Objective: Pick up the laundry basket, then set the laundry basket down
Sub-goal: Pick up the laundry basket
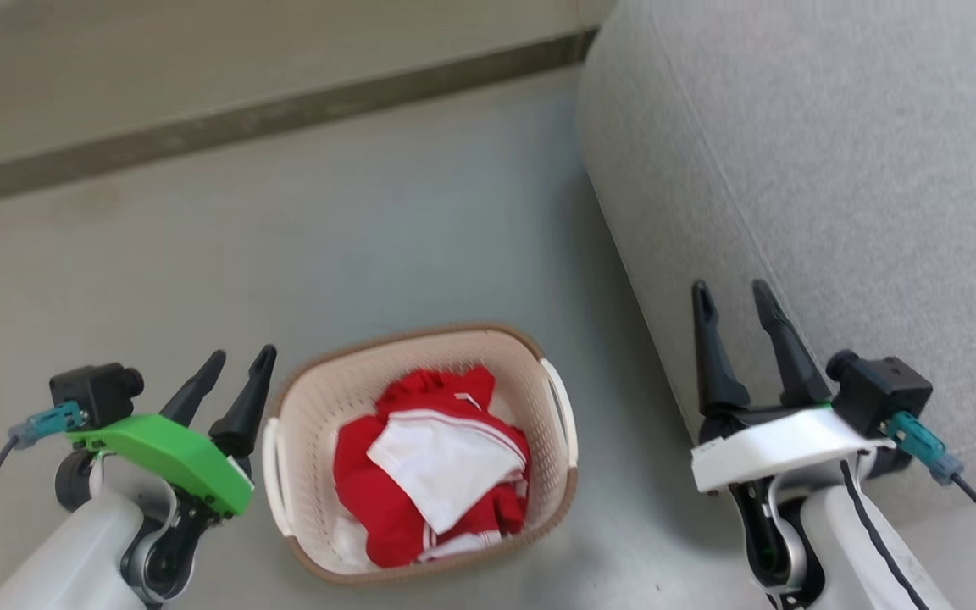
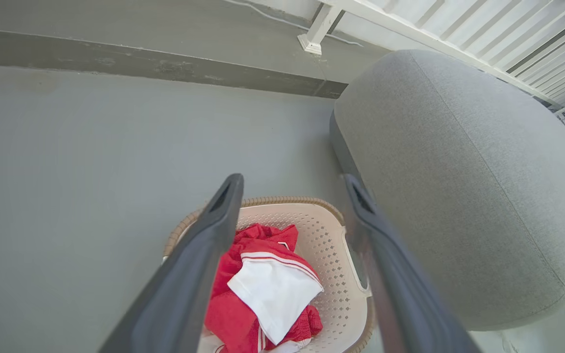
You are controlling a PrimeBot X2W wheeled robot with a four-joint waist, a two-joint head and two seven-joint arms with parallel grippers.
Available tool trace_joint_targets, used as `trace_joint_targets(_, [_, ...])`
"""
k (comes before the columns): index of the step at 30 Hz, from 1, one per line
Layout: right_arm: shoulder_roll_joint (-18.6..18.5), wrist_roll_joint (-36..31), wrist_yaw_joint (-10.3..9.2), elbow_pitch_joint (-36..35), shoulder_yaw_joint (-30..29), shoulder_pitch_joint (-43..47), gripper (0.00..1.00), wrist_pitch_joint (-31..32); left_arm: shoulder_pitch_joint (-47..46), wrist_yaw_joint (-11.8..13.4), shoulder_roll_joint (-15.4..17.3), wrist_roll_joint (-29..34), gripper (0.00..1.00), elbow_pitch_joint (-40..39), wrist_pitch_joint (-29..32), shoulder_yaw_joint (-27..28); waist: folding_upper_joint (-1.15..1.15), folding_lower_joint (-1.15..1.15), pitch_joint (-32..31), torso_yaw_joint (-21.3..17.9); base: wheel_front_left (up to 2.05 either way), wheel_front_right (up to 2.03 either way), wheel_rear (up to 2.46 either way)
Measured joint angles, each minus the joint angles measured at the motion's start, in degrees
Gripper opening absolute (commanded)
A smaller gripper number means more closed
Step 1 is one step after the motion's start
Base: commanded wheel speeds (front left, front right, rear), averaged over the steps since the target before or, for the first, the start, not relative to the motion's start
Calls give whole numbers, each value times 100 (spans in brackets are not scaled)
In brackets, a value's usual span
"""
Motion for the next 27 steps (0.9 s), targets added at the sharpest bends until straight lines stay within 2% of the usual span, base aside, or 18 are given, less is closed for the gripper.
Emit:
trace_joint_targets(8, [-8, -177, 0, -14, -33, 104, 100, 0, 194, 0, -9, 181, 100, -443, -1, 790, 0, 0, -514, 210, 0, 0, 0])
trace_joint_targets(14, [-9, -300, 0, -87, -53, 149, 100, 0, 553, 0, -1, 554, 100, -822, -2, 1471, 0, 0, -783, 426, 0, 0, 0])
trace_joint_targets(19, [-8, -334, 0, -111, -164, 229, 100, 0, 897, 7, -38, 917, 100, -1160, -2, 2076, 0, 0, -895, 610, 0, 0, 0])
trace_joint_targets(27, [-9, -368, -1, -129, -187, 275, 100, 0, 1472, 4, -205, 1917, 100, -1912, -18, 3031, 0, 0, -1029, 790, 0, 0, 0])
